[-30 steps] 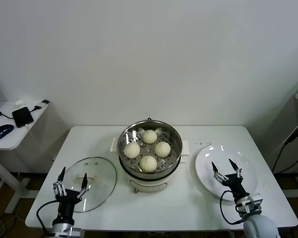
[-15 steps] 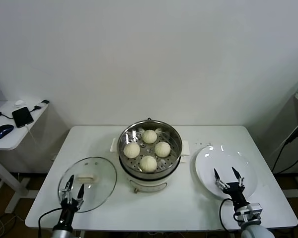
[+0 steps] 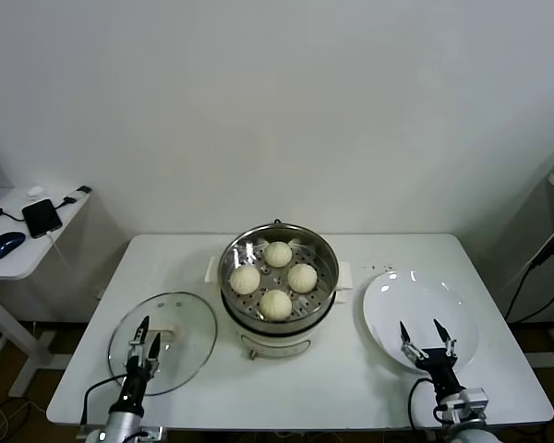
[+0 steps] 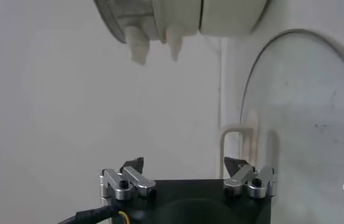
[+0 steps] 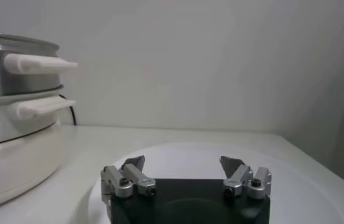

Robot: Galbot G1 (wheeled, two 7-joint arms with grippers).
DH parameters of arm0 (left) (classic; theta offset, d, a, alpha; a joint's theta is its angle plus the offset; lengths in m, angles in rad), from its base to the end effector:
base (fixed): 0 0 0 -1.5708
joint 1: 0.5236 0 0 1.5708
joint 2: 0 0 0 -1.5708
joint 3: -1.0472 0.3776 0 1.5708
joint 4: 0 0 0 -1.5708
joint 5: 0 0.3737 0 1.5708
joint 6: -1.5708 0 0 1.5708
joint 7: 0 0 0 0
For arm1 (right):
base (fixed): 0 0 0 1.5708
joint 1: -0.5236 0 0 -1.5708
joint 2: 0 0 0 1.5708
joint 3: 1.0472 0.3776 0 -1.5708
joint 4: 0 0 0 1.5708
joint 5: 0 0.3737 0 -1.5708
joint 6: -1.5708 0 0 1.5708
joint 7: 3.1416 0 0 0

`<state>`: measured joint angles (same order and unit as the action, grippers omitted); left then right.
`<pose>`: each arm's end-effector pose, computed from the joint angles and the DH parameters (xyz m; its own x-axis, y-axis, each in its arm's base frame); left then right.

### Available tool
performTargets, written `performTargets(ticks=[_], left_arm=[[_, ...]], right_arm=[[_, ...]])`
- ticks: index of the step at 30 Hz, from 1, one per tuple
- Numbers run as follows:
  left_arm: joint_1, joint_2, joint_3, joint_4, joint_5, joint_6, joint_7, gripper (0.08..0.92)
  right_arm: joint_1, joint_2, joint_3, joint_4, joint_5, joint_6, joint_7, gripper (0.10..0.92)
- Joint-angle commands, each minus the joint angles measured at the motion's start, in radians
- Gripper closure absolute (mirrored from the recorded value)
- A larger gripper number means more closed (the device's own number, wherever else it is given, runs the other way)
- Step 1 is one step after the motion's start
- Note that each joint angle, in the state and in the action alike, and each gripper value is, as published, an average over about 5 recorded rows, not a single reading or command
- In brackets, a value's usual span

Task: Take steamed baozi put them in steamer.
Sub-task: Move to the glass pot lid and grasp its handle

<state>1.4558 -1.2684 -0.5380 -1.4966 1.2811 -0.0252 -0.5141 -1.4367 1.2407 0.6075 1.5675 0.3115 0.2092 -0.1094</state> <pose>0.1889 0.1258 -0.5017 -0.9992 -0.0038 -0.0386 -0.0385 -0.0148 0.9991 0.2123 -0.1524 -0.4636 -0.9867 -0.0347 0.1588 -0.0399 0.9988 -0.0297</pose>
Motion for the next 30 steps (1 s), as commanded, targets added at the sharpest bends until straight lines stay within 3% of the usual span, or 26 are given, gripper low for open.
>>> performTargets(ticks=[1, 10, 30], left_arm=[[-0.06, -0.002, 0.003, 0.03, 0.061, 0.025, 0.017, 0.177], [-0.094, -0.005, 0.013, 0.09, 0.068, 0.066, 0.045, 0.206], [-0.108, -0.033, 0.016, 0.127, 0.061, 0.084, 0.048, 0.775]], right_arm=[[-0.01, 0.011, 0.006, 0.006, -0.012, 0.0, 0.0, 0.203], [-0.007, 0.022, 0.003, 0.005, -0.015, 0.0, -0.003, 0.202], [0.01, 0.03, -0.012, 0.003, -0.036, -0.007, -0.009, 0.202]])
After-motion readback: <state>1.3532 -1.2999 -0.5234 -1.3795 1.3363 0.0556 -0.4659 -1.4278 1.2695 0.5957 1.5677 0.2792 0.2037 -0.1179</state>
